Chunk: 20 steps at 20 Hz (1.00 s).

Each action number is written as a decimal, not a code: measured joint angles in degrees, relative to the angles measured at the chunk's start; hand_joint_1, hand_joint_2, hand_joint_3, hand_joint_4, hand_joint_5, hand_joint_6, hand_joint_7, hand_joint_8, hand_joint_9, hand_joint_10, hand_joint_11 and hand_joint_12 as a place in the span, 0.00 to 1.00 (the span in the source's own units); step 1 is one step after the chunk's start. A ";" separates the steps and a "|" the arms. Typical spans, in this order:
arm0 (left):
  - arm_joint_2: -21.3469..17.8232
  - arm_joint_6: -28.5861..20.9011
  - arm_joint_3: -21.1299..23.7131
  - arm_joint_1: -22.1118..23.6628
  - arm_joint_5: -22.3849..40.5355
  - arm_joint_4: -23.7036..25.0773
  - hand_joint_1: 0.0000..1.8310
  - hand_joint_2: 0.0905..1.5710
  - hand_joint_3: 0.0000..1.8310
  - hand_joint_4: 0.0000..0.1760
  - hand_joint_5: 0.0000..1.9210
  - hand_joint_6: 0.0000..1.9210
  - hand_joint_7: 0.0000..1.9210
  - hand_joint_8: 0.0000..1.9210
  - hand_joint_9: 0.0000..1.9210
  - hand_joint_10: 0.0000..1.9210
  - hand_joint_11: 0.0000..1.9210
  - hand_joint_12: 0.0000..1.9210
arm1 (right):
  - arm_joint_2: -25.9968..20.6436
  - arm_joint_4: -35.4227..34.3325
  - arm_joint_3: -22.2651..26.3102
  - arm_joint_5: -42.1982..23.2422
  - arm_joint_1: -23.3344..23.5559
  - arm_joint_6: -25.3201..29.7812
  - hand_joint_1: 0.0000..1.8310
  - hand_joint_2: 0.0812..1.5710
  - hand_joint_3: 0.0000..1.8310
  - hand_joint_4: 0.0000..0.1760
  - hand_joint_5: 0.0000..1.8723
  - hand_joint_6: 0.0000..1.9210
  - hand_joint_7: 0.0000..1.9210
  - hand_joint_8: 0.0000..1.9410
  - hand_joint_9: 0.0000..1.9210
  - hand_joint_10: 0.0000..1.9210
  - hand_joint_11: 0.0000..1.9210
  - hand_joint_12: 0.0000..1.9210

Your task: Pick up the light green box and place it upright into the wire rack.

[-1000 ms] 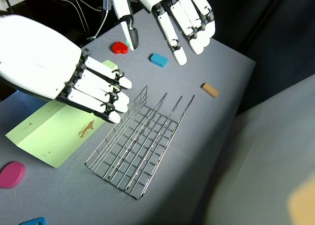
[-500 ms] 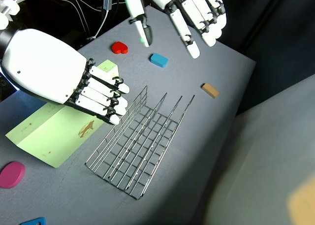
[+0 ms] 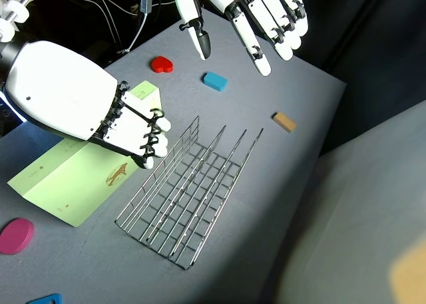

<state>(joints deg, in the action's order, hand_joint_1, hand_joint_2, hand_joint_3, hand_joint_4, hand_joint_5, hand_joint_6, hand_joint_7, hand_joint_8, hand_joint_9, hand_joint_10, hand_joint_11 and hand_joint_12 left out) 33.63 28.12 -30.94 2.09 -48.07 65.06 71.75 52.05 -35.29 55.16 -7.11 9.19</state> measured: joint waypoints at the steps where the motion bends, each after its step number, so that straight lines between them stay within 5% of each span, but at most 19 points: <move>1: -0.20 0.52 0.00 0.00 -0.07 0.00 0.09 0.73 0.00 0.60 0.16 0.00 0.10 0.00 0.11 0.00 0.00 0.36 | 0.00 0.02 0.00 0.04 0.00 -0.04 0.53 0.65 0.00 0.00 0.30 0.01 0.36 0.01 0.32 0.03 0.16 0.65; 5: -0.28 0.61 0.00 0.02 -0.11 -0.02 0.09 0.73 0.00 0.59 0.16 0.00 0.10 0.00 0.11 0.00 0.00 0.36 | 0.00 0.02 0.00 -0.07 0.02 -0.28 0.58 0.70 0.00 0.00 0.40 0.03 0.46 0.02 0.46 0.07 0.27 0.66; 6: -0.28 0.61 0.00 0.02 -0.09 0.00 0.09 0.73 0.00 0.59 0.16 0.00 0.10 0.00 0.11 0.00 0.00 0.36 | -0.02 0.02 0.00 -0.07 0.02 -0.31 0.65 0.72 0.00 0.00 0.41 0.50 0.51 0.44 0.51 0.13 0.33 0.66; 7: -0.28 0.61 0.00 0.00 -0.09 0.00 0.09 0.73 0.00 0.59 0.16 0.00 0.10 0.00 0.11 0.00 0.00 0.36 | -0.15 -0.07 0.02 -0.13 0.02 -0.24 0.72 0.73 0.00 0.00 0.39 0.56 0.48 0.56 0.46 0.59 0.38 0.71; 8: -0.28 0.61 0.00 0.02 -0.13 0.02 0.09 0.73 0.00 0.59 0.16 0.00 0.10 0.00 0.11 0.00 0.00 0.36 | -0.26 0.02 0.00 0.00 0.02 -0.50 0.74 0.73 0.00 0.00 0.40 0.55 0.48 0.59 0.44 0.71 0.41 0.75; 10: -0.28 0.61 0.00 0.02 -0.33 0.07 0.09 0.73 0.00 0.59 0.16 0.00 0.10 0.00 0.11 0.00 0.00 0.36 | -0.44 -0.17 0.00 -0.02 0.02 -0.52 0.75 0.71 0.00 0.00 0.45 0.47 0.51 0.55 0.48 0.72 0.43 0.79; 11: -0.28 0.61 0.00 0.02 -0.44 0.11 0.09 0.73 0.00 0.59 0.16 0.00 0.11 0.00 0.12 0.00 0.00 0.36 | -0.48 -0.17 0.00 -0.02 0.02 -0.52 0.70 0.70 0.00 0.00 0.47 0.49 0.53 0.58 0.49 0.64 0.44 0.78; 13: -0.28 0.61 0.00 0.00 -0.55 0.52 0.09 0.73 0.00 0.59 0.16 0.00 0.11 0.00 0.12 0.00 0.00 0.36 | -0.50 -0.17 0.00 -0.02 0.02 -0.74 0.74 0.73 0.00 0.00 0.42 0.52 0.48 0.59 0.44 0.74 0.42 0.79; 20: -0.28 0.66 0.00 0.44 -0.46 0.50 0.09 0.73 0.00 0.59 0.16 0.00 0.11 0.00 0.12 0.00 0.00 0.37 | -3.13 -0.17 0.85 -0.04 3.76 -2.34 0.74 0.73 0.00 0.00 0.42 0.54 0.47 0.60 0.43 0.75 0.42 0.79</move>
<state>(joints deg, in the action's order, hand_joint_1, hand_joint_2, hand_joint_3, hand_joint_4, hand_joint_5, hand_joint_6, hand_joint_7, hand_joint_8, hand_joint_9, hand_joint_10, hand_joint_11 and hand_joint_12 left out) 33.34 28.77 -30.94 2.52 -48.53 65.56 68.62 51.88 -34.44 55.11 -3.36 6.85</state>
